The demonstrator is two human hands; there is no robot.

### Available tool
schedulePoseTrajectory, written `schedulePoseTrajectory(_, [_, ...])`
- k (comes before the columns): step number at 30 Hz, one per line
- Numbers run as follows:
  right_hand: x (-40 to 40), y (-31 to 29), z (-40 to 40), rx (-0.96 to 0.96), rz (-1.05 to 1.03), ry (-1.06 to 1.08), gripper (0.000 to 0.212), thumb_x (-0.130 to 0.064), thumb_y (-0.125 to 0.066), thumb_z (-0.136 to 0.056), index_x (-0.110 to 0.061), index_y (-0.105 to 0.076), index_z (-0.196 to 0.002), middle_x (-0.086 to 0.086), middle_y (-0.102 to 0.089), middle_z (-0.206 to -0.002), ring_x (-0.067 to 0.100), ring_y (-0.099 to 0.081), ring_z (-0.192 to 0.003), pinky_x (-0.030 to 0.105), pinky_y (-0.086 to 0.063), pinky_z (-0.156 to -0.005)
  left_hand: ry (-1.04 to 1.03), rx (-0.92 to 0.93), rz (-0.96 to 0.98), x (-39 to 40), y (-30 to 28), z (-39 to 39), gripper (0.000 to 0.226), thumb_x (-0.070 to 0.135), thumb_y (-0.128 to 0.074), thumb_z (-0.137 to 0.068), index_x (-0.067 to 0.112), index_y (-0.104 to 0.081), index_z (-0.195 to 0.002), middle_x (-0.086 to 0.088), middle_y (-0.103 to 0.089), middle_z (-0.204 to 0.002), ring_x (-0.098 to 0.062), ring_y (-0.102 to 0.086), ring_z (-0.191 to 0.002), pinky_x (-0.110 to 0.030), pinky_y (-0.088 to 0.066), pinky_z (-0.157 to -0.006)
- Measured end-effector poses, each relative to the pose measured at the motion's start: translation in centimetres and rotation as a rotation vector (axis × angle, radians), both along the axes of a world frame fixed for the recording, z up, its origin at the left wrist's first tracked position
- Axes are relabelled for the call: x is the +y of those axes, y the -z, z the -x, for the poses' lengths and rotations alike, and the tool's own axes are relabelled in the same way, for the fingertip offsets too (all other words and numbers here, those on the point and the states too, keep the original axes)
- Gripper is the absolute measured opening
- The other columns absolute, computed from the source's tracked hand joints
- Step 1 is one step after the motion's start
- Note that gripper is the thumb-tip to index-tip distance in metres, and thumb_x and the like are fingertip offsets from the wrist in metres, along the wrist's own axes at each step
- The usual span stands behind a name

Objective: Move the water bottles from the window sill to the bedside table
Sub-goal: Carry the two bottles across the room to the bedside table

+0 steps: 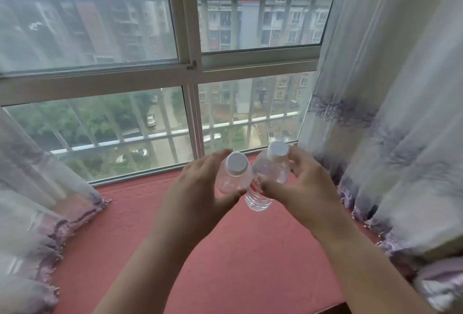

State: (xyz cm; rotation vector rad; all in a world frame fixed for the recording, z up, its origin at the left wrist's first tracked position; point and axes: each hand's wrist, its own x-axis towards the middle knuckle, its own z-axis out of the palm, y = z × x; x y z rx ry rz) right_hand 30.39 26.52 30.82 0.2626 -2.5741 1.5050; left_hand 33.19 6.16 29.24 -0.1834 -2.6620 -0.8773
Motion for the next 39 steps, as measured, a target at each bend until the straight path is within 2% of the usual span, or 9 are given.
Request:
schedulePoseTrajectory(5, [-0.3, 0.3, -4.5, 0.016, -0.044, 0.149, 0.055, -0.035, -0.092, -0.061, -0.04, -0.064, -0.108, -0.023, -0.068, -0.103, -0.011, -0.058, -0.1, 0.002, -0.04, -0.076, 0.142, -0.005, -0.002, -0.5, 0.1, -1.6, 0.072, 0.061, -0.072, -0.075, 0.048, -0.038, -0.138, 0.029, -0.047, -0.121, -0.009, -0.059, -0.107, -0.035, -0.051, -0.088])
schedulePoseTrajectory(7, [0.0, 0.7, -6.0, 0.034, -0.053, 0.225, 0.054, -0.037, -0.09, -0.064, -0.042, -0.064, -0.111, -0.024, -0.067, -0.103, -0.013, -0.057, -0.099, 0.0, -0.038, -0.074, 0.202, -0.016, -0.008, -0.4, 0.4, -2.0, 0.071, 0.064, -0.071, -0.075, 0.049, -0.04, -0.137, 0.032, -0.048, -0.121, -0.009, -0.058, -0.107, -0.036, -0.052, -0.086])
schedulePoseTrajectory(10, [0.7, 1.5, -8.5, 0.03, -0.069, 0.319, 0.059, -0.04, -0.089, -0.064, -0.043, -0.064, -0.117, -0.026, -0.066, -0.104, -0.018, -0.055, -0.098, -0.003, -0.037, -0.074, 0.289, -0.014, -0.002, 0.3, 0.5, -2.4, 0.073, 0.072, -0.068, -0.073, 0.047, -0.041, -0.137, 0.023, -0.055, -0.129, -0.008, -0.059, -0.105, -0.036, -0.054, -0.082])
schedulePoseTrajectory(14, [2.2, 2.2, -12.3, 0.003, -0.157, 0.451, 0.061, -0.043, -0.089, -0.064, -0.041, -0.063, -0.119, -0.025, -0.064, -0.104, -0.021, -0.052, -0.098, -0.004, -0.037, -0.073, 0.399, -0.047, 0.002, 2.1, 0.2, -2.6, 0.075, 0.068, -0.071, -0.071, 0.049, -0.041, -0.137, 0.021, -0.054, -0.129, 0.002, -0.06, -0.087, -0.031, -0.054, -0.076])
schedulePoseTrajectory(18, [4.5, 2.2, -16.2, -0.042, -0.218, 0.568, 0.059, -0.047, -0.086, -0.066, -0.04, -0.063, -0.119, -0.023, -0.066, -0.106, -0.01, -0.059, -0.098, 0.003, -0.043, -0.078, 0.536, -0.075, -0.009, 5.5, 0.0, -3.2, 0.077, 0.065, -0.074, -0.07, 0.048, -0.042, -0.138, 0.019, -0.055, -0.131, 0.005, -0.061, -0.088, -0.026, -0.052, -0.077])
schedulePoseTrajectory(23, [7.6, 2.0, -20.4, -0.076, -0.309, 0.737, 0.062, -0.055, -0.082, -0.065, -0.039, -0.06, -0.121, -0.02, -0.068, -0.105, -0.001, -0.063, -0.096, 0.029, -0.056, -0.079, 0.717, -0.112, 0.013, 10.4, 0.2, -4.5, 0.079, 0.065, -0.073, -0.07, 0.049, -0.038, -0.14, 0.016, -0.054, -0.135, 0.0, -0.063, -0.096, -0.034, -0.056, -0.083])
schedulePoseTrajectory(28, [11.0, 1.8, -23.9, -0.124, -0.348, 0.912, 0.062, -0.065, -0.079, -0.06, -0.044, -0.057, -0.114, -0.019, -0.071, -0.094, 0.005, -0.066, -0.089, 0.033, -0.056, -0.074, 0.841, -0.122, 0.034, 15.2, 0.3, -5.9, 0.079, 0.065, -0.073, -0.07, 0.051, -0.037, -0.139, 0.018, -0.053, -0.134, -0.005, -0.062, -0.102, -0.036, -0.055, -0.087])
schedulePoseTrajectory(34, [15.4, 1.8, -27.8, -0.104, -0.265, 1.046, 0.064, -0.07, -0.073, -0.056, -0.036, -0.059, -0.109, -0.017, -0.072, -0.091, 0.008, -0.068, -0.089, 0.04, -0.057, -0.076, 0.969, -0.104, 0.05, 20.7, -0.3, -8.7, 0.073, 0.061, -0.076, -0.071, 0.054, -0.034, -0.132, 0.022, -0.055, -0.125, -0.004, -0.061, -0.1, -0.034, -0.055, -0.084])
schedulePoseTrajectory(39, [18.9, 0.9, -31.1, -0.076, -0.249, 1.124, 0.058, -0.061, -0.078, -0.058, -0.042, -0.061, -0.11, -0.02, -0.072, -0.089, 0.005, -0.068, -0.086, 0.037, -0.057, -0.076, 1.026, -0.081, 0.066, 25.0, -1.1, -11.1, 0.072, 0.062, -0.074, -0.072, 0.053, -0.035, -0.131, 0.022, -0.054, -0.122, -0.004, -0.061, -0.099, -0.034, -0.055, -0.083])
